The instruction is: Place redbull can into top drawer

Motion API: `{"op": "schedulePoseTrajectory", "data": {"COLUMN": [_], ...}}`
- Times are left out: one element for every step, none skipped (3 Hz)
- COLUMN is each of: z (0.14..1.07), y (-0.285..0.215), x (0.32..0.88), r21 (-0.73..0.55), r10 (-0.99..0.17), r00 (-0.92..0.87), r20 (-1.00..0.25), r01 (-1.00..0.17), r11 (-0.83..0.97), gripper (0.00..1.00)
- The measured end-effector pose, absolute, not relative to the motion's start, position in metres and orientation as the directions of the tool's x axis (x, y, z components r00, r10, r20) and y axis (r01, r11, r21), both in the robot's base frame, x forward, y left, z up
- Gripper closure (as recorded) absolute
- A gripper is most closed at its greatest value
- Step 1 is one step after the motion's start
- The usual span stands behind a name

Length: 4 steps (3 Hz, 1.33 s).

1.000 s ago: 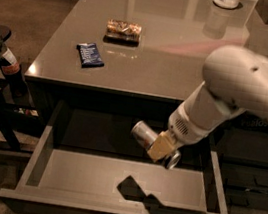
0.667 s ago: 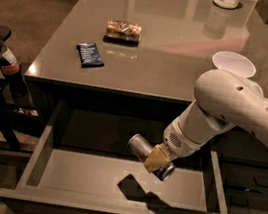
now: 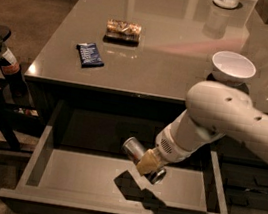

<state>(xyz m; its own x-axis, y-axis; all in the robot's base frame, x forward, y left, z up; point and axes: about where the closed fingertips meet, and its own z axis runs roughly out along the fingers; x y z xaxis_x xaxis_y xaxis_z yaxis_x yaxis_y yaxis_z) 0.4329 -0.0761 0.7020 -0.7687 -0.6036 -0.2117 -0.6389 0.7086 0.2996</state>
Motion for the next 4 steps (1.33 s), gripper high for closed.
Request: {"op": "schedulePoseTrajectory", "data": {"z": [0.673, 0.652, 0.634, 0.620], "y": [-0.056, -0.045, -0.035, -0.025], "x": [0.442, 0.449, 0.454, 0.455], "r21": [0.301, 0.305, 0.316, 0.334], "r10": [-0.543, -0.506, -0.489, -0.478], "r00": [-0.805, -0.825, -0.833, -0.840], "r20": [-0.240, -0.252, -0.257, -0.258], "r01": [-0.594, -0.564, -0.551, -0.542], "r11": [0.746, 0.767, 0.772, 0.771], "gripper": [1.00, 1.00, 1.00, 1.00]}}
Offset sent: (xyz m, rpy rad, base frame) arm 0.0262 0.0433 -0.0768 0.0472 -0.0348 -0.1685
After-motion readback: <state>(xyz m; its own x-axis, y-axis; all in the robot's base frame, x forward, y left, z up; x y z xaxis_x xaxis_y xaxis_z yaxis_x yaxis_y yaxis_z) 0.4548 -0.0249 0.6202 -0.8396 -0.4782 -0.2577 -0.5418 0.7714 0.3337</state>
